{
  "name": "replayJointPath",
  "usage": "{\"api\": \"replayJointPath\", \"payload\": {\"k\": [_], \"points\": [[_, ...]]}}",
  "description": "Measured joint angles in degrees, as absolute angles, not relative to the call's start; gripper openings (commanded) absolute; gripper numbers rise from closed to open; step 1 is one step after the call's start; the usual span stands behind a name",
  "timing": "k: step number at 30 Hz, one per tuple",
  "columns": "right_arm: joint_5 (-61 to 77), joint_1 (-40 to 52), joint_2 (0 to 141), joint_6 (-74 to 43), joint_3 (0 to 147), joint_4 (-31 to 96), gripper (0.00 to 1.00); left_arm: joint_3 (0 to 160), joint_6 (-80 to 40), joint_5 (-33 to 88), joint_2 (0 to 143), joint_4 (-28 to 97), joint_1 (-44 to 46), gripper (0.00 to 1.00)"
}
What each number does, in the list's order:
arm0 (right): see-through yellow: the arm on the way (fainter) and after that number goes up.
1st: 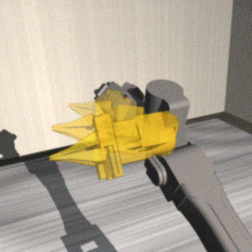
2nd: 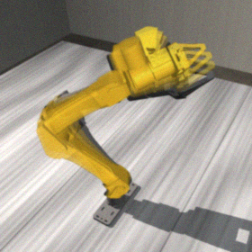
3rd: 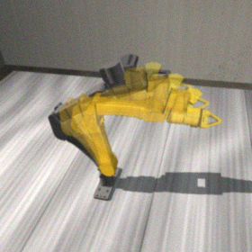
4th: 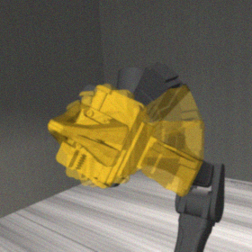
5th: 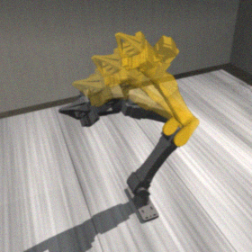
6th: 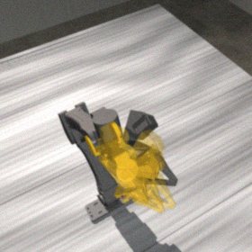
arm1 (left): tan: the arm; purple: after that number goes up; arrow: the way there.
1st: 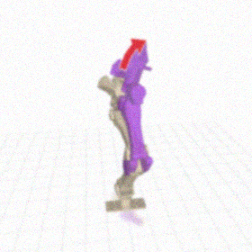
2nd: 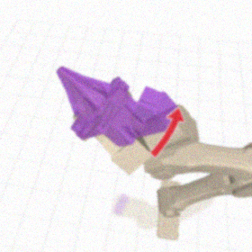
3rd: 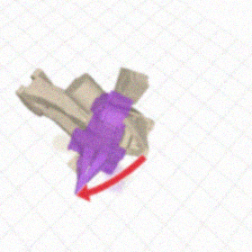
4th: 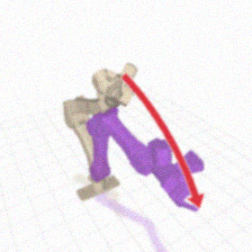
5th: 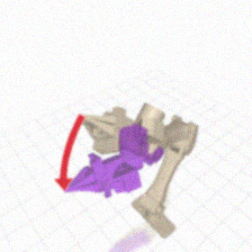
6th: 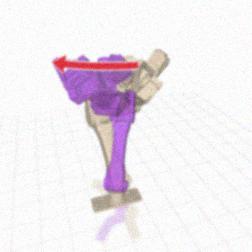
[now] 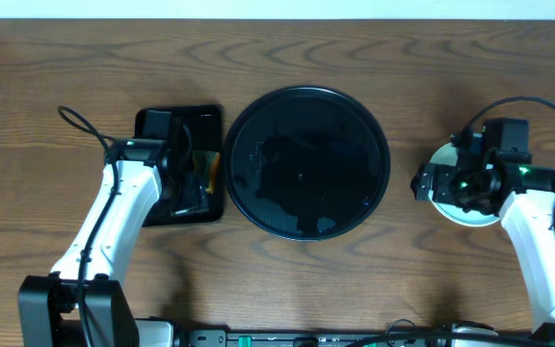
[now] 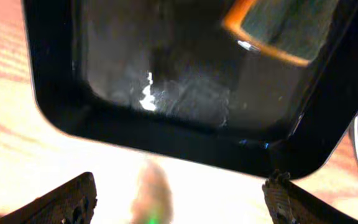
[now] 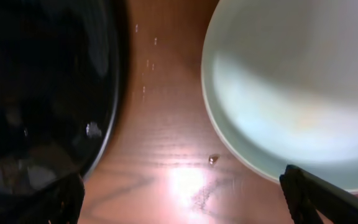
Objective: Clean dirty plates on tray and stack at the side
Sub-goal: 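Release the sponge into the small black tray with the left gripper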
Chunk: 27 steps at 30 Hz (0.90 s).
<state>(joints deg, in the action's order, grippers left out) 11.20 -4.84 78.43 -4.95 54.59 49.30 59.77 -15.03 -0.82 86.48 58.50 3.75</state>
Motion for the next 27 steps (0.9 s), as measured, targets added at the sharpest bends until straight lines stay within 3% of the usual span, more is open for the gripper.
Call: {"api": "replayJointPath", "payload": {"k": [7, 19, 27], "points": [[8.8, -2.4, 71.4, -5.3, 54.1, 50.3, 0.99, 58.9, -15.7, -0.9, 73.8, 58.0, 3.7, 0.88], [0.3, 3.4, 40.9, -7.2, 45.4, 48.5, 0.99, 48.4, -13.6, 0.1, 36.5, 51.6, 3.7, 0.88], [-0.1, 3.4, 34.5, -7.4, 45.2, 50.3, 0.99, 48.3, -13.5, 0.3, 27.6, 55.3, 3.7, 0.88]]}}
